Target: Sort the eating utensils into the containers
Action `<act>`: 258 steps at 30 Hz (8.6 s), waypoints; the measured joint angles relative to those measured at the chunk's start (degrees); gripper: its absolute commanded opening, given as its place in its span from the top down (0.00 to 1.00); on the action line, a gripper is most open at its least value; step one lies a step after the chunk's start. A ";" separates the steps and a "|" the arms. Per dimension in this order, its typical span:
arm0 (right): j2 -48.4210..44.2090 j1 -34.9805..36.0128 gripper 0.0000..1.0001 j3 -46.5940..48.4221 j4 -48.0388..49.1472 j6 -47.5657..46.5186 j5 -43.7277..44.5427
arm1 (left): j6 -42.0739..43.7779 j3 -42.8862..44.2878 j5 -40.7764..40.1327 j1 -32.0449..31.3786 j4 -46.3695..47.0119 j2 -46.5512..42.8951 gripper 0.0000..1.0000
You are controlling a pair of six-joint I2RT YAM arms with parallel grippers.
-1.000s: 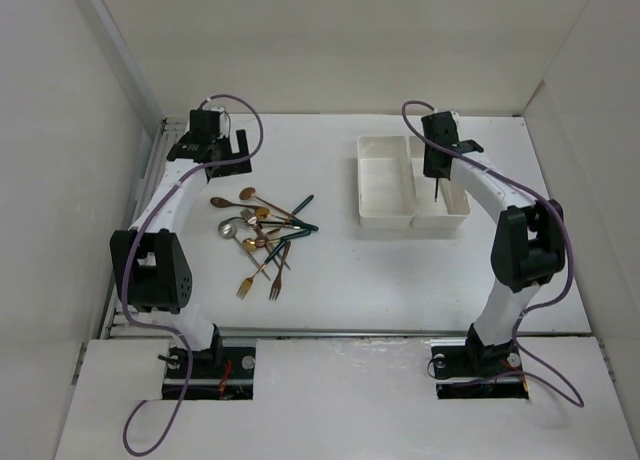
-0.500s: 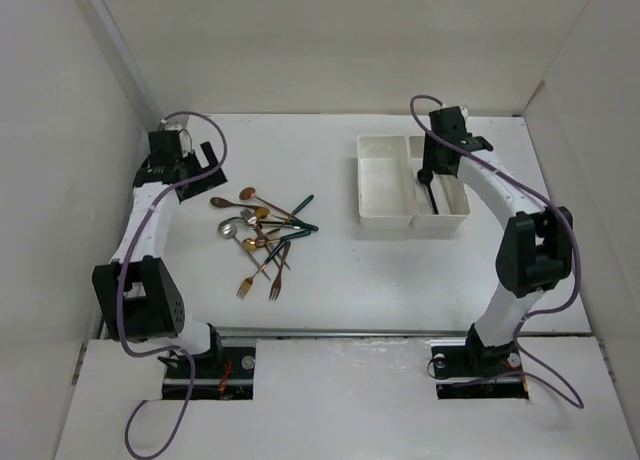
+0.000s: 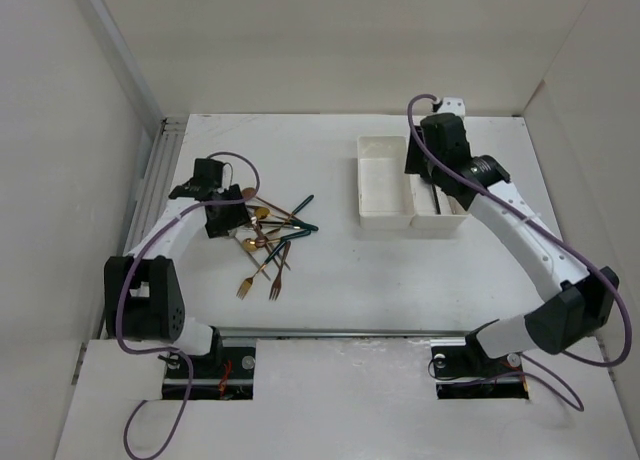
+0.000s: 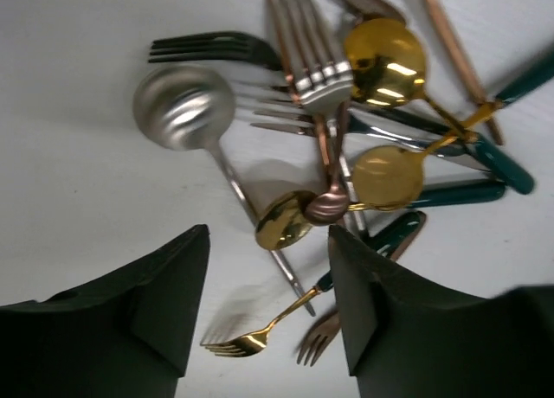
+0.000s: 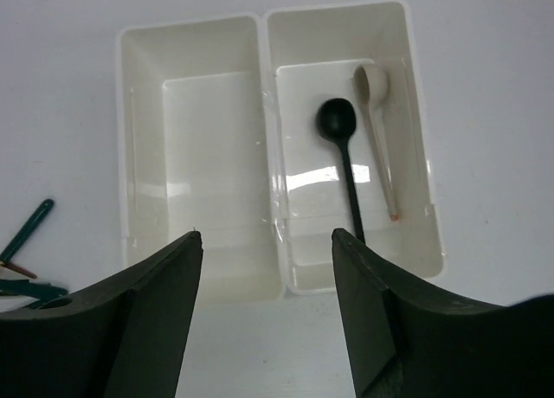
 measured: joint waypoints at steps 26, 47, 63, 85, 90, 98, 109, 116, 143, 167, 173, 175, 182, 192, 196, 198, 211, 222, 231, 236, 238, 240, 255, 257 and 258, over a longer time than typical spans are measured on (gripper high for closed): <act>-13.64 -1.36 0.28 -9.81 0.33 -3.04 4.33 | -3.15 0.87 -7.41 0.11 1.38 14.51 0.71; -19.28 0.07 0.27 -7.34 0.83 -2.56 0.79 | 0.61 13.88 -3.13 6.32 -3.52 23.50 1.00; 24.96 18.51 0.11 22.27 18.51 -4.24 -39.93 | 3.63 31.39 2.21 6.88 -3.30 3.80 1.00; 43.10 21.35 0.87 36.20 26.95 5.40 -50.62 | -1.51 32.09 13.46 0.68 -1.75 -1.31 1.00; 43.82 21.35 1.00 36.41 27.85 7.39 -51.80 | -1.75 31.65 13.77 0.33 -0.96 -1.31 1.00; 40.72 19.91 1.00 30.05 30.62 8.98 -49.31 | -0.70 30.49 14.03 0.31 0.13 -2.10 0.00; 15.28 -7.58 1.00 6.58 21.29 -1.05 -27.54 | 10.99 27.82 -3.21 -0.48 2.03 -2.78 0.00; 11.04 -14.29 1.00 -1.33 14.67 -11.80 -18.69 | 12.98 24.57 -13.38 2.01 2.99 -2.84 0.00; 2.99 -13.77 0.41 -3.87 11.54 -8.11 -13.25 | 7.26 16.48 1.36 -0.79 -0.48 15.08 0.20; -14.86 -10.95 0.38 -13.66 7.23 -2.99 -5.90 | 2.75 32.83 -3.74 -9.99 -1.31 36.98 0.35; -15.50 -10.95 0.36 -13.66 7.08 -4.42 -4.81 | 1.99 36.94 -9.33 -10.08 -1.99 40.06 0.37; -15.89 -10.95 0.35 -13.66 6.99 -4.98 -4.57 | 1.79 36.89 -11.28 -10.08 -2.10 40.22 0.46; -17.66 -10.95 0.35 -13.66 7.04 -6.64 -3.58 | 1.64 41.75 -12.90 -10.12 -2.08 43.56 0.82; -18.05 -10.95 0.39 -13.66 7.06 -8.13 -4.33 | 2.93 42.75 -13.07 -10.34 -1.95 44.04 1.00; -18.05 -10.95 0.50 -13.66 7.06 -8.57 -7.91 | 4.17 43.01 -10.36 -10.23 -1.84 44.04 1.00; -18.05 -10.88 0.53 -13.66 7.04 -8.68 -9.86 | 4.66 43.01 -8.61 -10.23 -1.46 43.89 1.00; -14.86 2.45 0.14 -14.53 14.51 -7.37 -20.57 | 5.09 44.81 -0.37 -10.23 2.05 30.21 1.00; 7.37 14.73 0.13 -3.19 26.18 -1.01 -35.98 | 5.33 42.91 4.52 -10.43 6.88 14.43 1.00; 15.65 19.06 0.21 3.48 35.47 5.95 -39.39 | 2.84 38.25 8.17 -12.70 6.29 9.31 1.00; 20.52 19.43 0.35 5.03 36.68 8.70 -38.99 | 2.45 36.85 10.10 -13.46 5.57 8.41 1.00; 21.64 19.23 0.45 5.11 36.61 9.81 -37.99 | 2.51 35.67 10.08 -13.27 5.11 7.63 1.00; 22.08 19.06 0.54 5.11 36.59 10.91 -36.65 | 2.54 34.56 10.05 -13.09 5.01 6.73 1.00; 20.72 19.04 0.52 1.44 39.47 15.93 -32.48 | 0.59 29.18 13.46 -16.50 5.07 1.70 1.00; 20.68 18.99 0.52 1.33 39.69 16.00 -32.37 | 0.11 29.16 14.05 -16.59 5.33 1.68 1.00; 20.68 19.02 0.56 1.33 39.65 16.02 -32.33 | 0.00 29.07 14.21 -16.55 5.44 1.64 1.00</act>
